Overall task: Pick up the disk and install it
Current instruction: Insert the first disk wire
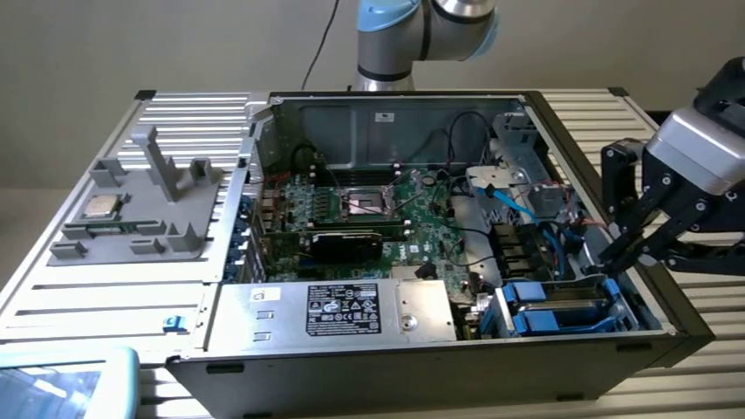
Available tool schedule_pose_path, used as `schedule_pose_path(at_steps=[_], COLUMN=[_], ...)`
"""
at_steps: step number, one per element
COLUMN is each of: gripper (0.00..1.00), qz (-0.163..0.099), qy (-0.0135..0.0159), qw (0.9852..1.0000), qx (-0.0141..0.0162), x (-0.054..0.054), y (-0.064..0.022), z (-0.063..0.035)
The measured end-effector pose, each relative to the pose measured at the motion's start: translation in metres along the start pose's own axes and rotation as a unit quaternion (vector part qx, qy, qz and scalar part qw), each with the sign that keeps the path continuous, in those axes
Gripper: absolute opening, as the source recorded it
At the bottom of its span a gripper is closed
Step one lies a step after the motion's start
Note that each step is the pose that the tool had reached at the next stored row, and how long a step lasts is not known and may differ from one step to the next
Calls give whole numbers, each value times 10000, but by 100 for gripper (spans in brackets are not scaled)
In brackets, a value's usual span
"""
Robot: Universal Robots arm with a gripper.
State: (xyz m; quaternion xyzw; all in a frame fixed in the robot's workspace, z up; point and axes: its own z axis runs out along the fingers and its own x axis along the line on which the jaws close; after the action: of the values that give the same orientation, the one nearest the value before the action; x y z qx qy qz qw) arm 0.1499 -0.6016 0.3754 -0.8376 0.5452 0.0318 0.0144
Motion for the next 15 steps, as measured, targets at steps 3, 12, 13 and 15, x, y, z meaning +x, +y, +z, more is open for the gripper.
schedule_pose_path(at_steps=[3, 12, 13, 15], gripper=[16, 16, 16, 16], qz=[4, 274, 359, 528], qy=[139, 158, 157, 154], qw=[9999, 9995, 9992, 9985], qx=[-51, -42, -38, -29], x=[-41, -82, -81, -80], y=[19, 104, 105, 105], z=[3, 19, 23, 31])
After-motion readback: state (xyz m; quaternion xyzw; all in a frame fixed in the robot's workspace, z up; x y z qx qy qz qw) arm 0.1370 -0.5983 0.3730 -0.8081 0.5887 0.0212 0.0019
